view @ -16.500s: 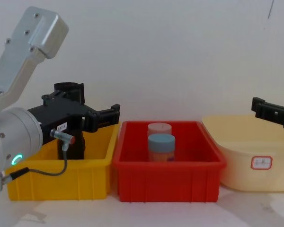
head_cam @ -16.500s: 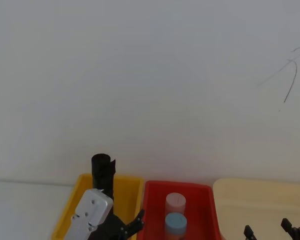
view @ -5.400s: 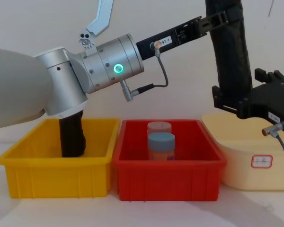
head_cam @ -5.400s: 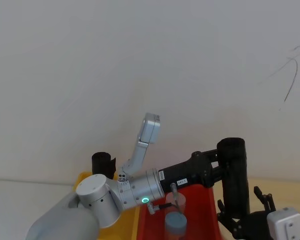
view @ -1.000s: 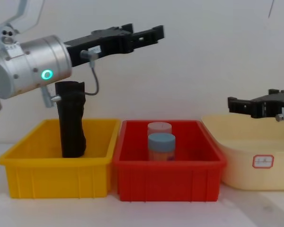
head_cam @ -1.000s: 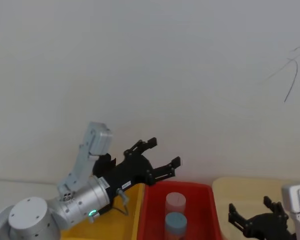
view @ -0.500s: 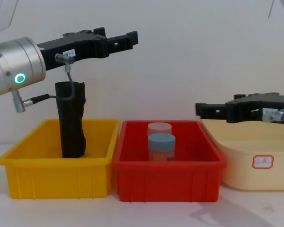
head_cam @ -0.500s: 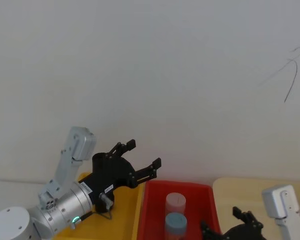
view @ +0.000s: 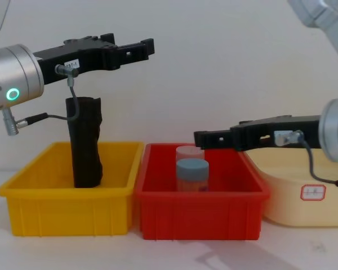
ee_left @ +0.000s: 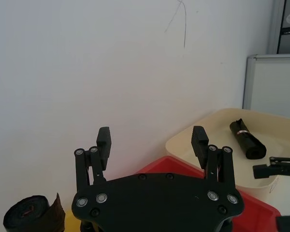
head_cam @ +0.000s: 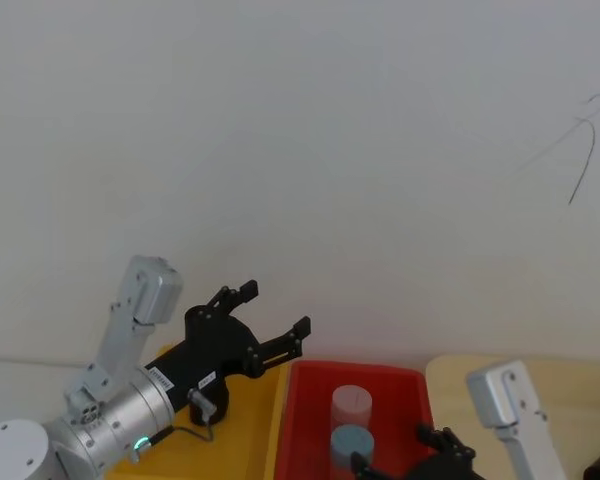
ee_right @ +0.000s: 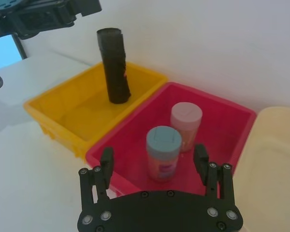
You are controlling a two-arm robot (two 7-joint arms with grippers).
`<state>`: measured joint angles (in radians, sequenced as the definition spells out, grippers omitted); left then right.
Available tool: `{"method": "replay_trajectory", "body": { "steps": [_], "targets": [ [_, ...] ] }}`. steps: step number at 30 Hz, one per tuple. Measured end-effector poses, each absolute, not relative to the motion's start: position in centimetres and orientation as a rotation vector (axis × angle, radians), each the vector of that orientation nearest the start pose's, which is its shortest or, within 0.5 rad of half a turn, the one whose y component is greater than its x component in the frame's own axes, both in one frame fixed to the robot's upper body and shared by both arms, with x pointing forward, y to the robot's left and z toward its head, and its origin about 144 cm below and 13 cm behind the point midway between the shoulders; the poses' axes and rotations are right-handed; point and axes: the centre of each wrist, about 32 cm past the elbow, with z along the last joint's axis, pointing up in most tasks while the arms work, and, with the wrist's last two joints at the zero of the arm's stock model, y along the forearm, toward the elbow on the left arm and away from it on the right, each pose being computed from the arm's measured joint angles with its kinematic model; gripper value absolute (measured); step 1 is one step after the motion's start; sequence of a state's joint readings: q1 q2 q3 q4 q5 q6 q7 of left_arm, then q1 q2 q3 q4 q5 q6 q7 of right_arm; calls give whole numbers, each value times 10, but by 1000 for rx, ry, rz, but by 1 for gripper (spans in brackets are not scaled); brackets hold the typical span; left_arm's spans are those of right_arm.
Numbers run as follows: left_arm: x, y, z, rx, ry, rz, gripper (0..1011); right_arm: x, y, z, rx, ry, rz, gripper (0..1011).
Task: Pick up the garbage bag with the one hand and transfer it to the other hand.
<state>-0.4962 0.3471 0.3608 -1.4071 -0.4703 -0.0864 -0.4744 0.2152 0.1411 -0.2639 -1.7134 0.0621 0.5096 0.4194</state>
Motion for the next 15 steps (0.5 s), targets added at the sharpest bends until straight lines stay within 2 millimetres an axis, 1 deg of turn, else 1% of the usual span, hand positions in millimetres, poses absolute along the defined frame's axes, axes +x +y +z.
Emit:
{"method": "replay_trajectory", "body": {
  "steps": [7,15],
  "targets": [
    [570,241,1262,-182,-233,816,1002,506,-169,1244,-256,77,-904,1001],
    [569,241,1262,-181,-235,821,1002,515,-158,1234,-290,68,-914,1001]
  ]
}}
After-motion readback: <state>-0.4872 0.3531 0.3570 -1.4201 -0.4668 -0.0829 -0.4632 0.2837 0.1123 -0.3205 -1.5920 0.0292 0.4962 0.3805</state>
